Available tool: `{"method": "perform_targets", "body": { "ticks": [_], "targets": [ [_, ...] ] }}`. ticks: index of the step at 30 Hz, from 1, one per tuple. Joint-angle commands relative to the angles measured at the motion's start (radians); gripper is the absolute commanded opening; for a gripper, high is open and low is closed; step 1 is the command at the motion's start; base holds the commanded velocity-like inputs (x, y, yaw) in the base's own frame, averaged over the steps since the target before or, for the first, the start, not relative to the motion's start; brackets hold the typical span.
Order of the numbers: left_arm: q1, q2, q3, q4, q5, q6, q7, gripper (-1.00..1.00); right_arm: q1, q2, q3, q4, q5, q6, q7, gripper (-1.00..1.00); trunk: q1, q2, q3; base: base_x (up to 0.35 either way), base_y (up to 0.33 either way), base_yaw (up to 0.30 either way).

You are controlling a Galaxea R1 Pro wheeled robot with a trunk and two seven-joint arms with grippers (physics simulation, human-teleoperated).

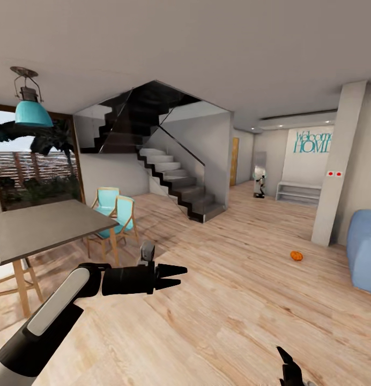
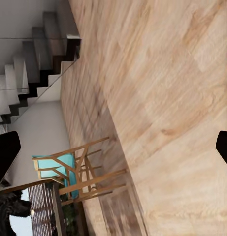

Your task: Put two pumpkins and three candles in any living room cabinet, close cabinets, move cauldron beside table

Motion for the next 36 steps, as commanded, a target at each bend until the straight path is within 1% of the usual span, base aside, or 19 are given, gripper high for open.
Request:
{"method": "perform_targets", "body": {
  "ticks": [1,8,13,36],
  "targets": [
    [-0.001,0.001,-0.001,0.000,0.003,0.001,0.002,1.00,-0.001,0.000,-0.005,0.001,-0.009,0.011,0.003,1.00,0.000,-0.001,-0.001,0.000,0.000,-0.291],
    [-0.001,0.000,-0.001,0.000,0.003,0.001,0.002,1.00,-0.001,0.000,-0.005,0.001,-0.009,0.010,0.003,1.00,0.000,-0.001,0.003,0.049,0.000,-0.290],
    [-0.001,0.002,-0.001,0.001,0.004,0.001,0.002,1.00,-0.001,0.000,-0.005,0.001,-0.009,0.010,0.003,1.00,0.000,-0.001,0.006,0.179,0.000,-0.290],
    [-0.002,0.000,-0.001,0.007,0.003,0.001,0.003,1.00,-0.001,-0.001,-0.005,0.002,-0.009,0.012,0.000,1.00,0.000,-0.001,0.017,0.329,0.003,-0.280]
  ]
}}
